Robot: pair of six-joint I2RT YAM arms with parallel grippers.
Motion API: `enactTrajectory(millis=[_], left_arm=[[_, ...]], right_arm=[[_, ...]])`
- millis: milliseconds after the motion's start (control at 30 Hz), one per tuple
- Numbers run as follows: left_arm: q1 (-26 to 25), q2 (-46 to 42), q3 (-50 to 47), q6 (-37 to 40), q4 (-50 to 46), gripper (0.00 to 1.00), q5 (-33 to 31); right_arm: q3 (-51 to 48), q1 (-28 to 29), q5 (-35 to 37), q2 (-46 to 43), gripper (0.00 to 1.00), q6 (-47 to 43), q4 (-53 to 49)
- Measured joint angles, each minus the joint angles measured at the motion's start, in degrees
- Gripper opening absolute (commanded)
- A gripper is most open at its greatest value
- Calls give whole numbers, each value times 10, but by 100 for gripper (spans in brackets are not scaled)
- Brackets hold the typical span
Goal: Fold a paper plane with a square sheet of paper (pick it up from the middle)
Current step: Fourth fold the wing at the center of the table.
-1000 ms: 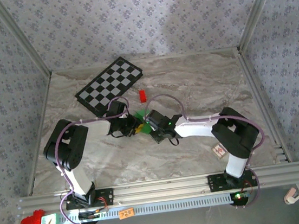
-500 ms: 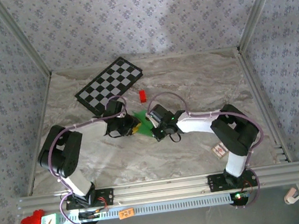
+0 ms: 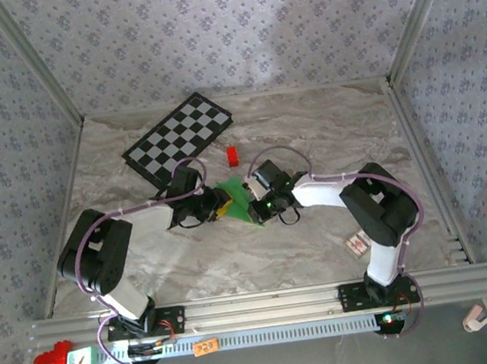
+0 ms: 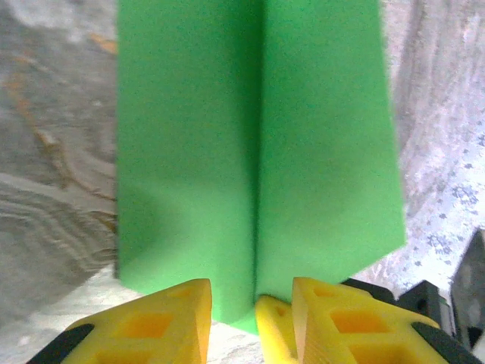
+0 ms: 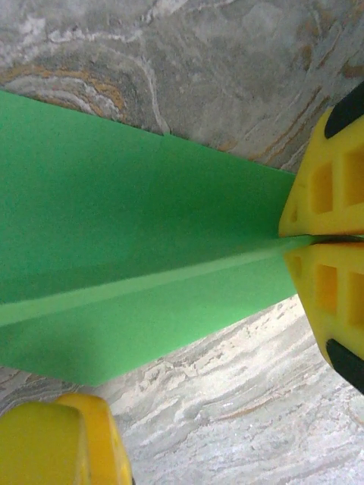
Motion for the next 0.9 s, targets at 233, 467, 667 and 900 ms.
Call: enactTrajectory(millis=[233, 467, 667, 900], left_arm=[[-7, 7, 0, 2, 31, 35, 7], [-15, 19, 0, 12, 35, 38, 15], [-15, 34, 0, 24, 49, 41, 17], [-19, 47, 3, 36, 47, 44, 17]], right_arm=[[12, -16, -47, 16, 11, 8, -2], [16, -34, -92, 28, 11, 21, -1], [17, -44, -119, 35, 11, 29, 0], [17, -47, -130, 38, 11, 33, 1]])
